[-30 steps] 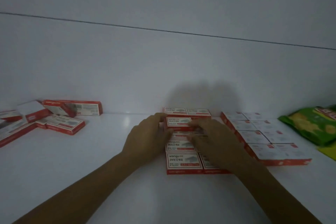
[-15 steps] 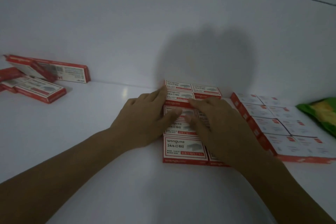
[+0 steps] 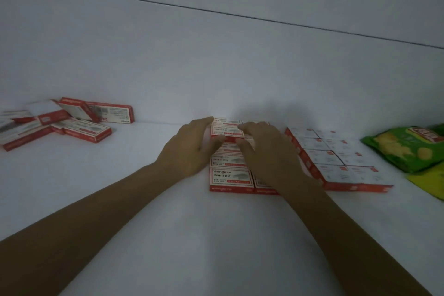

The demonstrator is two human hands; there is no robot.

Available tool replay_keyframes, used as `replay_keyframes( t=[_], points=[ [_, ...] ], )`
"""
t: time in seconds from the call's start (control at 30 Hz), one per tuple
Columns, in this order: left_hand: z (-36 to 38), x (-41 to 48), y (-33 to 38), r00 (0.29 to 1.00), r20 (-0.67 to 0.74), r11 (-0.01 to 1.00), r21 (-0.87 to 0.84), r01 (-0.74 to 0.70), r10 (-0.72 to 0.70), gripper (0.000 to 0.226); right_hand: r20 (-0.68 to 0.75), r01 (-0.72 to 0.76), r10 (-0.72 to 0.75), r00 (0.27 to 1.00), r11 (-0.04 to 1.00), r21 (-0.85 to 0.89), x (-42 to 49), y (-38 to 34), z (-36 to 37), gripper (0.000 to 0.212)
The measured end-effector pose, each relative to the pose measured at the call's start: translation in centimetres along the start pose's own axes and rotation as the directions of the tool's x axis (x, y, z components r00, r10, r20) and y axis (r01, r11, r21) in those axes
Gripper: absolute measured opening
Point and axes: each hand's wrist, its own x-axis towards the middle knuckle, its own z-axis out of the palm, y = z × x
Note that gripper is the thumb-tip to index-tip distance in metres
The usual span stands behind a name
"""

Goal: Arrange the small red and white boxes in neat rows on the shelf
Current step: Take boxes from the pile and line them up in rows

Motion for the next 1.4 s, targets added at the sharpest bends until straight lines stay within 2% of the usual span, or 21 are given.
replay_keyframes(
  t=[0.13,0.23,0.33,0.47,0.6,0.7,0.77,0.87,0.93,1.03,1.1,1.17,1.27,1.4],
  points=[
    [-2.5,-2.3,1.1,0.996,-0.07,0.972,0.225,0.075,-0.06,0.058,-0.026,0.119,-0.119,0.993,0.993,-0.011,0.2,-2.4,-1.3,0.031],
    [-6.2,-5.0,0.4,0.998,-0.039,0.928,0.368,0.059,-0.047,0.057,0.024,0.163,-0.168,0.986,0.979,0.126,0.3,-5.9,-1.7,0.026],
    [-10.5,-7.6,-2.1,0.996,-0.017,0.892,0.444,0.088,-0.09,0.054,0.103,0.178,-0.198,0.975,0.967,0.182,0.8,-10.1,-1.3,0.025],
    [-15.3,-9.9,-5.4,0.992,-0.039,0.872,0.472,0.127,-0.124,0.047,0.086,0.174,-0.196,0.977,0.961,0.213,2.5,-15.4,1.7,0.028],
    [-18.3,-11.7,-9.1,0.992,-0.048,0.893,0.433,0.124,-0.115,0.042,0.064,0.189,-0.215,0.975,0.941,0.281,3.6,-20.8,6.3,0.041],
    [-19.2,-12.2,-11.5,0.996,-0.051,0.91,0.407,0.087,-0.072,0.049,0.11,0.174,-0.195,0.975,0.968,0.18,3.3,-22.7,9.1,0.043],
    [-19.1,-11.9,-12.4,0.997,-0.048,0.917,0.391,0.076,-0.063,0.045,0.117,0.133,-0.155,0.981,0.975,0.175,2.9,-22.7,9.3,0.037],
    [-18.0,-11.1,-13.6,0.999,-0.023,0.938,0.345,0.043,-0.038,0.047,0.025,0.093,-0.102,0.994,0.966,0.243,2.3,-22.3,9.3,0.034],
    [-17.4,-10.7,-14.3,1.0,-0.014,0.946,0.322,0.026,-0.023,0.054,-0.013,0.059,-0.058,0.998,0.962,0.267,2.4,-22.2,9.4,0.043],
    [-17.1,-10.6,-14.8,0.999,0.004,0.959,0.281,0.042,-0.045,0.059,0.082,-0.073,0.055,0.995,0.971,0.227,2.9,-22.1,9.8,0.062],
    [-17.2,-10.6,-14.8,1.0,-0.004,0.954,0.3,0.018,-0.017,0.058,0.109,-0.098,0.078,0.991,0.976,0.192,3.4,-21.8,9.9,0.055],
    [-17.3,-10.7,-14.8,1.0,-0.025,0.961,0.278,0.014,-0.007,0.055,0.093,-0.065,0.041,0.995,0.959,0.277,3.3,-21.5,9.8,0.046],
    [-17.6,-10.6,-14.7,0.996,-0.067,0.982,0.177,0.062,-0.051,0.048,0.022,0.019,-0.035,0.999,0.861,0.509,2.8,-21.4,8.7,0.036],
    [-17.7,-10.7,-14.4,0.989,-0.135,0.993,0.098,0.073,-0.059,0.05,-0.07,0.179,-0.167,0.983,0.833,0.524,2.4,-22.2,7.9,0.038]
  ],
)
